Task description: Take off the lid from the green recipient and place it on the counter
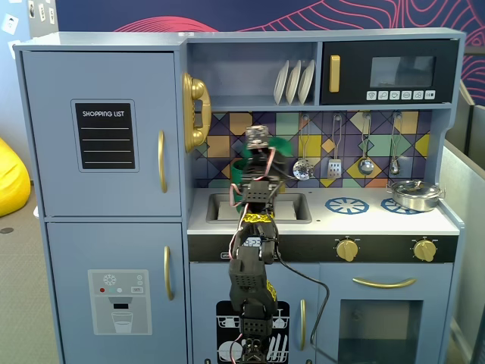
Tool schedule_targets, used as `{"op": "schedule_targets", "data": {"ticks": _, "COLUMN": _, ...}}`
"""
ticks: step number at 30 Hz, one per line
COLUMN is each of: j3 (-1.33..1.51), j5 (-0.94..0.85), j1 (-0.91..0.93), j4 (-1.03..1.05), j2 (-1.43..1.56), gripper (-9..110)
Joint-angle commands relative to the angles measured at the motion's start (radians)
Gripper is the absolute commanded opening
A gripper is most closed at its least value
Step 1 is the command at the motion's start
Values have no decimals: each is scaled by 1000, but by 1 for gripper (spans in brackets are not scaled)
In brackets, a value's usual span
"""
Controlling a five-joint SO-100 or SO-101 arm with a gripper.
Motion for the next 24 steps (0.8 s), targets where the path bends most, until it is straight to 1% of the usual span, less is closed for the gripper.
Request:
{"op": "schedule_targets", "data": {"ticks": 1, "j3": -103, "j5": 18, "j1": 202, "j4": -21, "j2": 2, "gripper": 0}}
{"op": "schedule_targets", "data": {"ticks": 6, "j3": -103, "j5": 40, "j1": 410, "j4": -32, "j2": -40, "gripper": 0}}
{"op": "schedule_targets", "data": {"ticks": 10, "j3": 3, "j5": 52, "j1": 497, "j4": -163, "j2": -58, "gripper": 0}}
{"op": "schedule_targets", "data": {"ticks": 15, "j3": 167, "j5": 60, "j1": 515, "j4": -330, "j2": -81, "gripper": 0}}
{"op": "schedule_targets", "data": {"ticks": 20, "j3": 279, "j5": 67, "j1": 489, "j4": -500, "j2": -146, "gripper": 0}}
{"op": "schedule_targets", "data": {"ticks": 24, "j3": 318, "j5": 72, "j1": 465, "j4": -555, "j2": -187, "gripper": 0}}
